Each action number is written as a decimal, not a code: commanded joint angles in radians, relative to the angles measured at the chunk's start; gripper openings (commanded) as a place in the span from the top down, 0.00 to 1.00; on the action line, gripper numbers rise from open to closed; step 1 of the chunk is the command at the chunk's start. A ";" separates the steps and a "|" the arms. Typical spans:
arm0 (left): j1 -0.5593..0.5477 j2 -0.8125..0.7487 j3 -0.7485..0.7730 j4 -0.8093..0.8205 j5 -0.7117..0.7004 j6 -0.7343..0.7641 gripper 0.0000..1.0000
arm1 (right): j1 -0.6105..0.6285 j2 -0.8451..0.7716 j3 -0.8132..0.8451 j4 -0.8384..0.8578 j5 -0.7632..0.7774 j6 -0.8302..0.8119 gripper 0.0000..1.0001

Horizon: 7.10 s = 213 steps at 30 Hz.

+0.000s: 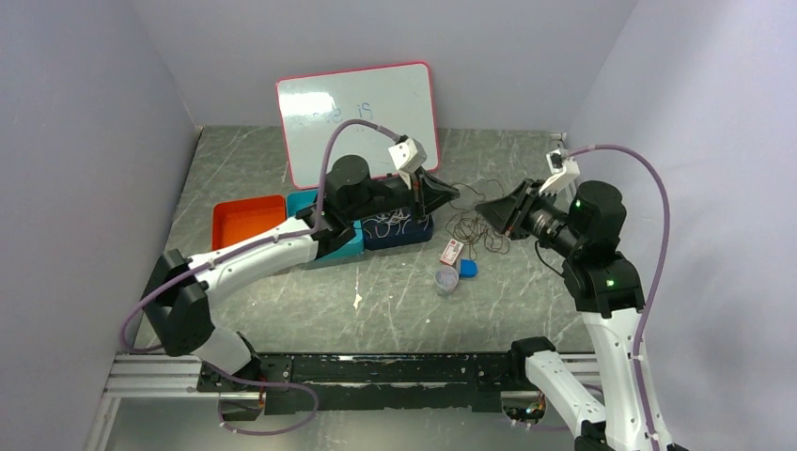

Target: Untangle the cables

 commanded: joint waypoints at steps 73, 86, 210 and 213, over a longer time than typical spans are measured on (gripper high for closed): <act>0.037 -0.207 0.304 -0.495 -0.203 0.045 0.93 | 0.388 0.383 -0.814 1.755 0.063 -0.468 0.46; 0.037 -0.248 0.407 -0.634 -0.304 0.027 0.93 | 0.388 0.441 -0.837 1.621 0.391 -0.358 0.80; 0.563 -0.005 -0.143 -0.775 -0.396 0.072 0.84 | 0.342 -0.204 -0.750 0.709 0.553 -0.130 0.28; 0.565 0.003 -0.145 -0.775 -0.401 0.071 0.72 | 0.342 -0.198 -0.741 0.701 0.559 -0.133 0.27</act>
